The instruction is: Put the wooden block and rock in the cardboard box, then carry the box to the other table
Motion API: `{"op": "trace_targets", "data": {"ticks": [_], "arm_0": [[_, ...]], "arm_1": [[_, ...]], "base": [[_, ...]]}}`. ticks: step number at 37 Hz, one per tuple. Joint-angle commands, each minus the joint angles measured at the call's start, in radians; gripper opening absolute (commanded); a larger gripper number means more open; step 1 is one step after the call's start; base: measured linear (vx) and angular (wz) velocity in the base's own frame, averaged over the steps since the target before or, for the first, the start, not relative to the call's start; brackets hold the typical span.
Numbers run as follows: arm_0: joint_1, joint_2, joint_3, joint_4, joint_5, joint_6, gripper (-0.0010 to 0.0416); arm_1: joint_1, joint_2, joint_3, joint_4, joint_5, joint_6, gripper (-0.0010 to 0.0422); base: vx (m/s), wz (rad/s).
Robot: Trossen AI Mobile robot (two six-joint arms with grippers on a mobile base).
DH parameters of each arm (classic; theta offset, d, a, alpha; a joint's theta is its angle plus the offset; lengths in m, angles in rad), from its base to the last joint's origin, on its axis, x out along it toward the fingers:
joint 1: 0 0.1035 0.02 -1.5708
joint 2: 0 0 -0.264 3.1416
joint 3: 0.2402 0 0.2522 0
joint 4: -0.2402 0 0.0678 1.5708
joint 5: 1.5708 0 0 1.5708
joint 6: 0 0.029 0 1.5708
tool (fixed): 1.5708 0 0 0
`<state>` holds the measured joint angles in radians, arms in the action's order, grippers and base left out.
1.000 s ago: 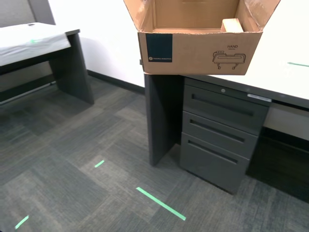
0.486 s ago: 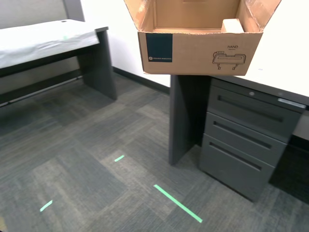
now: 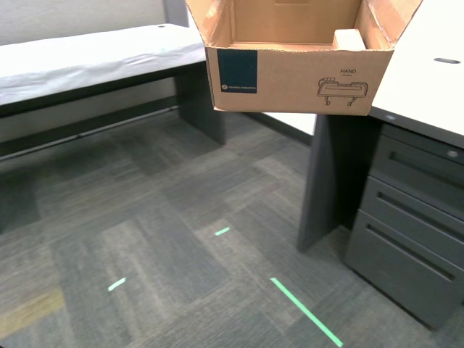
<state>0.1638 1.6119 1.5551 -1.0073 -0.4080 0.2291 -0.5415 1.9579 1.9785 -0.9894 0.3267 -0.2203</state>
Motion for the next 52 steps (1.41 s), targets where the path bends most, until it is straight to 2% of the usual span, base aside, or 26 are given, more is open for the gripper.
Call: {"op": "trace_targets", "data": {"ticks": [1, 4, 15, 19, 24, 31, 42, 47, 52], "arm_0": [[0.003, -0.001, 0.002, 0.004, -0.033, 0.029, -0.0001], [0.003, -0.001, 0.002, 0.005, -0.033, 0.033, -0.0001], [0.003, -0.001, 0.002, 0.005, -0.033, 0.031, -0.0001], [0.003, -0.001, 0.002, 0.005, -0.033, 0.024, -0.0001], [0.003, -0.001, 0.002, 0.005, -0.033, -0.021, -0.0001], [0.003, 0.003, 0.002, 0.006, -0.033, -0.024, -0.0001], [0.003, 0.003, 0.002, 0.005, -0.033, -0.019, -0.0001], [0.003, 0.003, 0.002, 0.008, -0.033, -0.019, -0.0001], [0.003, 0.003, 0.002, 0.014, -0.033, -0.019, -0.0001]], "arm_1": [[-0.004, 0.000, 0.002, 0.004, 0.033, 0.026, -0.0001], [-0.004, -0.001, 0.002, 0.011, 0.038, 0.051, -0.0001], [-0.004, 0.000, 0.002, 0.029, 0.038, 0.048, -0.0001], [-0.004, 0.000, 0.001, 0.027, 0.038, 0.007, -0.0001], [-0.005, 0.000, 0.001, 0.030, 0.037, -0.014, -0.0001], [-0.005, 0.000, 0.001, 0.033, 0.037, -0.048, -0.0001], [-0.005, 0.000, 0.001, 0.036, 0.037, -0.040, -0.0001], [-0.005, 0.000, 0.001, 0.037, 0.037, -0.022, -0.0001], [-0.005, 0.000, 0.001, 0.042, 0.037, 0.026, -0.0001]], "base": [[0.009, 0.233], [0.007, 0.194], [0.028, 0.087], [0.044, -0.001], [0.057, -0.019], [0.067, -0.001], [0.083, 0.027], [0.093, 0.041], [0.097, 0.038]]}}
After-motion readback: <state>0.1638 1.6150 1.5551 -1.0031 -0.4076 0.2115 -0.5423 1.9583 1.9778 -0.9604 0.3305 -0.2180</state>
